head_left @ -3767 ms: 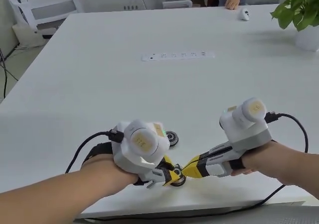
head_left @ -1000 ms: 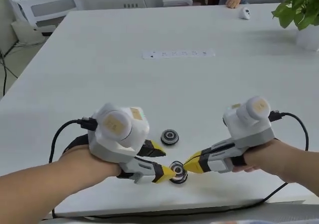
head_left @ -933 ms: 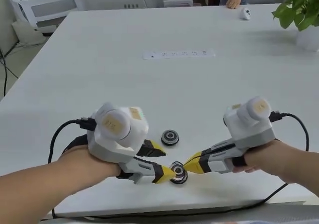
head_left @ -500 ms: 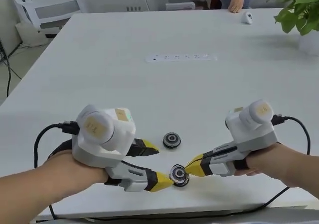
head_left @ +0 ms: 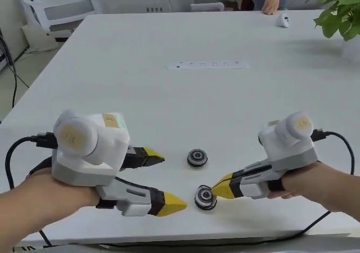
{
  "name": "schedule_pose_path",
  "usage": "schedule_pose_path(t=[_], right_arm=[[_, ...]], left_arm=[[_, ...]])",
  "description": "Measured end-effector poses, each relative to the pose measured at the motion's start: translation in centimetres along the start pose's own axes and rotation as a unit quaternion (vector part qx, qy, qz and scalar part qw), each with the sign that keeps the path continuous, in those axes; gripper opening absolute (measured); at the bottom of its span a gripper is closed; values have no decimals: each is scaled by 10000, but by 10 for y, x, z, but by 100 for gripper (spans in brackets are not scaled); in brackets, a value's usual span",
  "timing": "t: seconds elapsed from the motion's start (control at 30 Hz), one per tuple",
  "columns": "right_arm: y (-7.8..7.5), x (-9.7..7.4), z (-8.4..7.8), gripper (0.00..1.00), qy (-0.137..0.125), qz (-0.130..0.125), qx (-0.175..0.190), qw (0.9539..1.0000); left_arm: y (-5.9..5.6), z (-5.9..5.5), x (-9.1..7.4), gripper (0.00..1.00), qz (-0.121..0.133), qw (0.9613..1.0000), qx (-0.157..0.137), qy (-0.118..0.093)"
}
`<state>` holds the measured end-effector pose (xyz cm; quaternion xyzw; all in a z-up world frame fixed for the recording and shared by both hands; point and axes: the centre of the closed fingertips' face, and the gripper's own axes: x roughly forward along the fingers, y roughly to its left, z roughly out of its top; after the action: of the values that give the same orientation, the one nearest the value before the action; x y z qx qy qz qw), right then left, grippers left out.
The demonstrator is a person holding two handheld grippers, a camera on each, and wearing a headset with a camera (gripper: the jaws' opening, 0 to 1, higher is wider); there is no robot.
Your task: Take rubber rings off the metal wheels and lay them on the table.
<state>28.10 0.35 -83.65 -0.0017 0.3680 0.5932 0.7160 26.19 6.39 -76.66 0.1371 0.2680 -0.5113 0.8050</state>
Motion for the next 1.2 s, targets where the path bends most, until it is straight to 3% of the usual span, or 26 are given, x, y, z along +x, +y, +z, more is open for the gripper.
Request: schedule_pose_path(t=[0.33,0.53,0.8,1.2], right_arm=[[4,0,3,0,-68,86,37,9999],[8,-1,11,0,-225,178,140,9995],[12,0,14,0,-249,229,143,9993],[21,7,36,0,-363,327,46,9988]], left_arm=[[5,-2,-15,65,152,9998,-69,-101],[6,-5,-19,67,197,9997,-113,-98],[6,-8,-25,68,257,9994,-181,-133],[10,-7,-36,70,392,9987,-252,-215]])
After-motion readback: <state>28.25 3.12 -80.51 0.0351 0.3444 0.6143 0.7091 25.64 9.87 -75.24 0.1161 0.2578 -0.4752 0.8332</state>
